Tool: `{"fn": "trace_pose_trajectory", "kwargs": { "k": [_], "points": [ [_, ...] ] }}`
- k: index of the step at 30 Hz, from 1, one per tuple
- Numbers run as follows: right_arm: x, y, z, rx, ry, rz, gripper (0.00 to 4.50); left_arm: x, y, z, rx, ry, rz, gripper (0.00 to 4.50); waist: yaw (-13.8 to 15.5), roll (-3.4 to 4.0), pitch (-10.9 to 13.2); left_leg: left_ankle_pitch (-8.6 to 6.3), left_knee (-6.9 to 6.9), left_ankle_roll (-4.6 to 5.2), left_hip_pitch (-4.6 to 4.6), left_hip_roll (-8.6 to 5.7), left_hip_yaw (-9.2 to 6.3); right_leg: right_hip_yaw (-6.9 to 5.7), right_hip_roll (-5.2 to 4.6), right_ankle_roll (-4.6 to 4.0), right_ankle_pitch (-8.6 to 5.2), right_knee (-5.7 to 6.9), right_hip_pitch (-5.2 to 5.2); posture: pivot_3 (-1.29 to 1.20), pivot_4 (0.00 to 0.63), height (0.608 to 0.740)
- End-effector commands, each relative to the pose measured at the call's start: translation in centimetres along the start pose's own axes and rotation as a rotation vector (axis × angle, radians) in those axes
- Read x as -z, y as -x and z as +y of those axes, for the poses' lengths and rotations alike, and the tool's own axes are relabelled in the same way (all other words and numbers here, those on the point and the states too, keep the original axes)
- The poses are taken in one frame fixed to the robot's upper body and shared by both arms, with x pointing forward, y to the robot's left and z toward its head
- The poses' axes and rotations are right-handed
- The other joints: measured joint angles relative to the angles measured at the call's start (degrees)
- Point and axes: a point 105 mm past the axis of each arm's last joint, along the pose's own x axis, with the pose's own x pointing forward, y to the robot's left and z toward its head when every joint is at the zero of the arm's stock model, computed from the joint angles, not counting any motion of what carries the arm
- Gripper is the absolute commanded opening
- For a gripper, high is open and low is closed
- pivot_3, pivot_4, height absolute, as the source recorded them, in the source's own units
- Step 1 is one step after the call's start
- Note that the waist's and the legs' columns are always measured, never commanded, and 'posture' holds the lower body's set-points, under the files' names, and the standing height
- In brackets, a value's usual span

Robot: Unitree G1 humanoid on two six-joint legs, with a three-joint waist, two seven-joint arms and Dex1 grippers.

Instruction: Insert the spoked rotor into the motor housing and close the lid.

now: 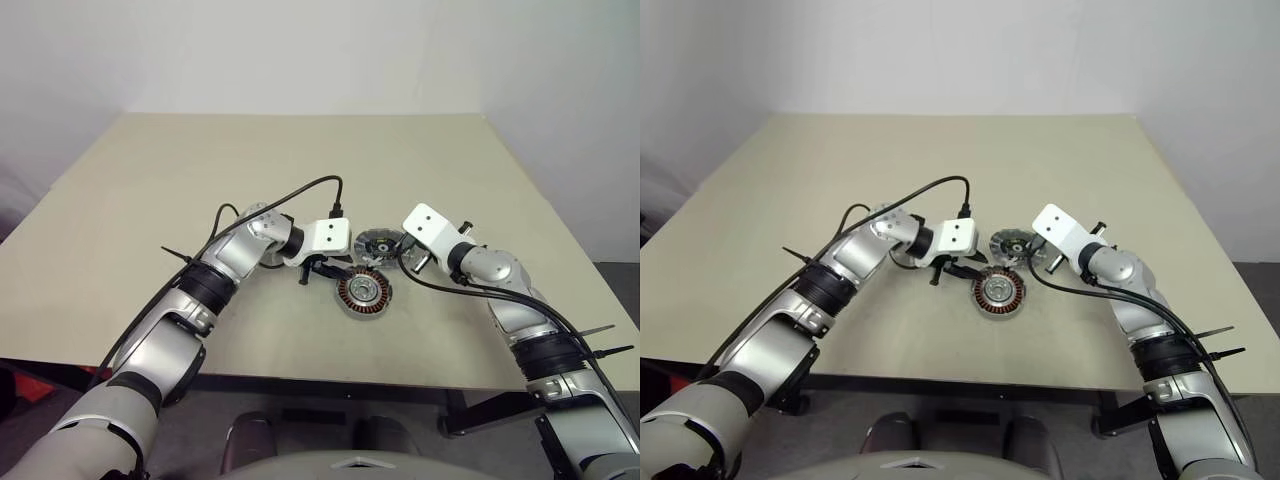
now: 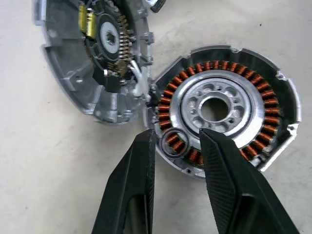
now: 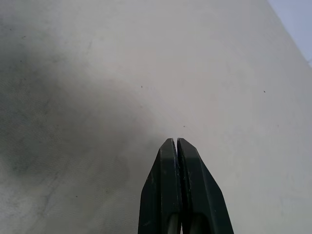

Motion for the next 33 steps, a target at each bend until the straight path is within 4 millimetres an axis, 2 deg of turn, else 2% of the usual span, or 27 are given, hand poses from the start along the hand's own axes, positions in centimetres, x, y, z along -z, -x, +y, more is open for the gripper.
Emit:
{"fn": "trace_pose_trajectory", "kwargs": {
  "k": [1,17,33],
  "points": [
    [-0.9,0.0,-0.5,0.020,0.013,-0.035,0.00,-0.9,0.4,-0.2,0.028,-0.051,-0.012,1.52,0.0,0.00,0.0,0.00,0.00,0.00,0.00,0.00,0.00,0.00,0.00,0.00,0.00,0.00,0.00,0.00,0.000,0.740],
    [-1.0,0.1,-0.3,0.015,0.016,-0.043,0.00,0.5,-0.1,-0.1,0.038,-0.093,0.046,1.52,0.0,0.00,0.0,0.00,0.00,0.00,0.00,0.00,0.00,0.00,0.00,0.00,0.00,0.00,0.00,0.00,0.000,0.740],
    [-1.0,0.1,-0.3,0.016,0.016,-0.046,0.00,-0.3,-0.6,0.9,0.011,-0.078,0.031,1.52,0.0,0.00,0.0,0.01,0.02,-0.01,0.02,0.00,0.00,0.01,-0.01,0.00,0.00,0.07,0.00,0.00,0.000,0.740]
  ]
}}
